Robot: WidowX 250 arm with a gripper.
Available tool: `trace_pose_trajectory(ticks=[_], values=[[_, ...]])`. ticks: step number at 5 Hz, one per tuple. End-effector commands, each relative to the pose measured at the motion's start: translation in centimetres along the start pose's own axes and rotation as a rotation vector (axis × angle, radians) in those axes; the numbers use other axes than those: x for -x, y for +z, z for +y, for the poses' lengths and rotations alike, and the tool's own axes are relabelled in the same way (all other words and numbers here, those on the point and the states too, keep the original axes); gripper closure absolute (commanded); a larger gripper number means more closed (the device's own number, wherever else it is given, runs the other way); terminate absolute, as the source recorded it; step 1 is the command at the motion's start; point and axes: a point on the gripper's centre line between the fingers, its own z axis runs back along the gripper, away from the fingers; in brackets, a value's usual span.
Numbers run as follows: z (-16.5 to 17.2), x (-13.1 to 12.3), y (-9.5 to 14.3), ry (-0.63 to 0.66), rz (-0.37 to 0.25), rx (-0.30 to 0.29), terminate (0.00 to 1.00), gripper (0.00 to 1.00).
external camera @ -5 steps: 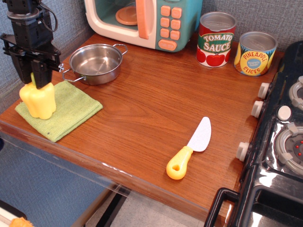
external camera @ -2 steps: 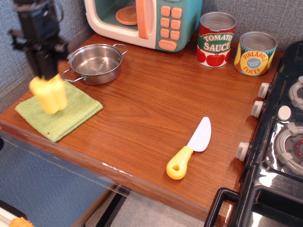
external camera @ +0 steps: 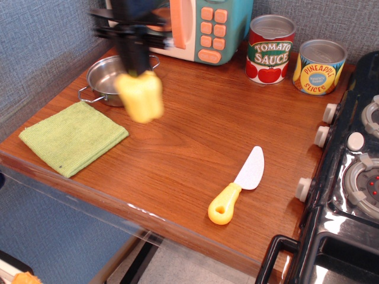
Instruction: Take the pepper and move it between the cans and knife
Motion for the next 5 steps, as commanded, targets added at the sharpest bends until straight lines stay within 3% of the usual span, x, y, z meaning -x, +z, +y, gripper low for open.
trace_pose_trajectory(ticks=[1,2,3,5], values=[[-8.7,-5.7,-0.6,-0.090,-0.040,-0.038,0.00,1.00],[-10.4,-9.4,-0.7,-0.093,-0.062,-0.062,0.00,1.00],[-11.2,-11.3,0.0,-0.096,-0.092,-0.056,0.00,1.00],[-11.8,-12.4,-1.2,-0.103,-0.044,-0.020,0.00,1.00]])
